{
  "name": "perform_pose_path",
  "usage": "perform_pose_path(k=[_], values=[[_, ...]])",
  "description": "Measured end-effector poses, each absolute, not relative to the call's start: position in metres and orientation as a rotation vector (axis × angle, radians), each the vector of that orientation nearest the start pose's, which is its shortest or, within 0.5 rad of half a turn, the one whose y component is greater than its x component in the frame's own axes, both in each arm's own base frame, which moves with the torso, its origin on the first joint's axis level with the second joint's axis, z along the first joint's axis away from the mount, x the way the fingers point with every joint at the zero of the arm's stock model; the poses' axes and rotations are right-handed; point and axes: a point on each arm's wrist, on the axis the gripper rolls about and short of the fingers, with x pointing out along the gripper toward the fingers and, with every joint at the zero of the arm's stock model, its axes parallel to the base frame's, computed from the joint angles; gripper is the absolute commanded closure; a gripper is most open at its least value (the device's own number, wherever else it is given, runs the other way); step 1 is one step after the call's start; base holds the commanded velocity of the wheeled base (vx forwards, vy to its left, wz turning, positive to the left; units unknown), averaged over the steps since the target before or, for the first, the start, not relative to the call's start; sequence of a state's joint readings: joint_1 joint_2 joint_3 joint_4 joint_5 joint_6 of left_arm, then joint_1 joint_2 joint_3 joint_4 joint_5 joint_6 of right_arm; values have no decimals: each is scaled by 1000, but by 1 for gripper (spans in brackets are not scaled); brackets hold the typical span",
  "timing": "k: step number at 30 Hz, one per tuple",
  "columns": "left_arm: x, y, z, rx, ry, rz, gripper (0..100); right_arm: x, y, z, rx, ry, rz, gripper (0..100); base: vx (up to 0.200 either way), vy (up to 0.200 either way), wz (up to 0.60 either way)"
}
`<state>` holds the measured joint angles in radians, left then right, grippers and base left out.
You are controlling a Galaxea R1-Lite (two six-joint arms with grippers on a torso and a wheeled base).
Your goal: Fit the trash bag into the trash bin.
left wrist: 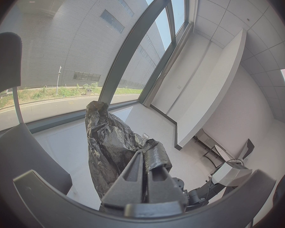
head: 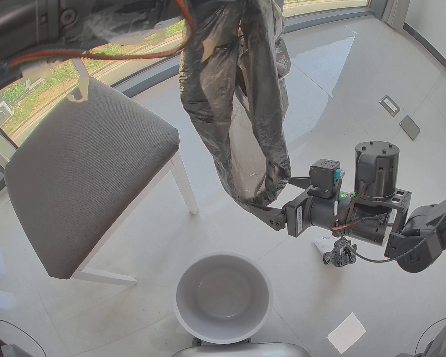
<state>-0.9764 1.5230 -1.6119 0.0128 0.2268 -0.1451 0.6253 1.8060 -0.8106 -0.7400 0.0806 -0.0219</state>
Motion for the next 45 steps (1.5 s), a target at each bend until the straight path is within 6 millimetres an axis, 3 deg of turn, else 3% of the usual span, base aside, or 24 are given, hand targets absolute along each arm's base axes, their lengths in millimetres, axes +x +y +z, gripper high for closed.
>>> perform_pose_path(k=[8,9,20,28,32,38,45], values=[[146,-211,400,-189,-15,-764,100,276,203,162,-77,219,704,0,0,0,0],[146,-212,400,-189,-15,-764,100,277,204,162,-75,216,705,100,0,0,0],[146,-212,400,-194,-14,-765,100,281,208,159,-74,202,685,100,0,0,0],[147,-212,394,-187,10,-736,100,270,204,146,-98,257,689,100,0,0,0],[147,-212,381,-172,56,-717,100,251,197,134,-123,317,705,100,0,0,0],[145,-209,346,-118,165,-699,100,206,176,109,-175,453,745,100,0,0,0],[122,-194,294,-21,344,-703,100,154,149,82,-236,596,801,100,0,0,0]])
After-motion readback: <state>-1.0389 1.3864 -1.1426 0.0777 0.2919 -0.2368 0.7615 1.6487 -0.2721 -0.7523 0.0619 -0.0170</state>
